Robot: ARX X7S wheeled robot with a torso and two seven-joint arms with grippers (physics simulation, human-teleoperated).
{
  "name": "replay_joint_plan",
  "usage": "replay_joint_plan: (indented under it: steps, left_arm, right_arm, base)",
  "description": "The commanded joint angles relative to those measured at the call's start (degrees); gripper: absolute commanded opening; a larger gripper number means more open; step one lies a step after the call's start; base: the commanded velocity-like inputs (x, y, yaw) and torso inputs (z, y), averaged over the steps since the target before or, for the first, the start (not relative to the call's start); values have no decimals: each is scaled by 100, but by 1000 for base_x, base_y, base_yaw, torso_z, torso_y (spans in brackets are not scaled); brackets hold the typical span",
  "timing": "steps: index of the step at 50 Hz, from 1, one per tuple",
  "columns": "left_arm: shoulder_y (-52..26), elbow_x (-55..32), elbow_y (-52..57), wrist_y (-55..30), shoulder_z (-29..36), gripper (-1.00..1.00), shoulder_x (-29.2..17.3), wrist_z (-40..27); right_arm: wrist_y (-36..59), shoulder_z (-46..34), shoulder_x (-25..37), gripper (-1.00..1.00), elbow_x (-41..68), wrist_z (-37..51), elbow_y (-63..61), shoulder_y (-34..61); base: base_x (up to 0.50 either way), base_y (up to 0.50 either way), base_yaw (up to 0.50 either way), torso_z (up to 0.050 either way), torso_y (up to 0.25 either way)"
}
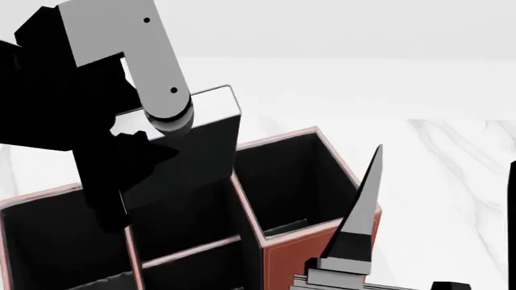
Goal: Pick up the book and place it in the front compartment of the caddy.
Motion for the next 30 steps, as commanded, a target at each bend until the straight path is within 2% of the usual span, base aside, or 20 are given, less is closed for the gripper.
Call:
replay_joint_plan:
  steps: [1, 11, 14, 30]
  left_arm:
    - [242, 555, -119, 245, 105, -100, -64, -62]
    - [655, 726, -89, 532, 192, -100, -181, -228]
    - [743, 890, 101, 743, 284, -100, -264, -25]
    - [1148, 1236, 75, 1208, 453, -100, -364, 96]
  right_arm:
    - [-59, -17, 76, 100, 38, 89, -11, 12]
    - [-98, -68, 109, 100, 49, 126, 3, 49]
    - [-121, -83, 118, 100, 46, 131, 17, 56]
    - [-219, -101, 197, 100, 103, 211, 28, 74]
  base:
    - [0, 0, 0, 0, 0]
    - [0, 0, 0, 2, 2]
    - [0, 0, 0, 0, 0]
    - [0, 0, 0, 0, 1]
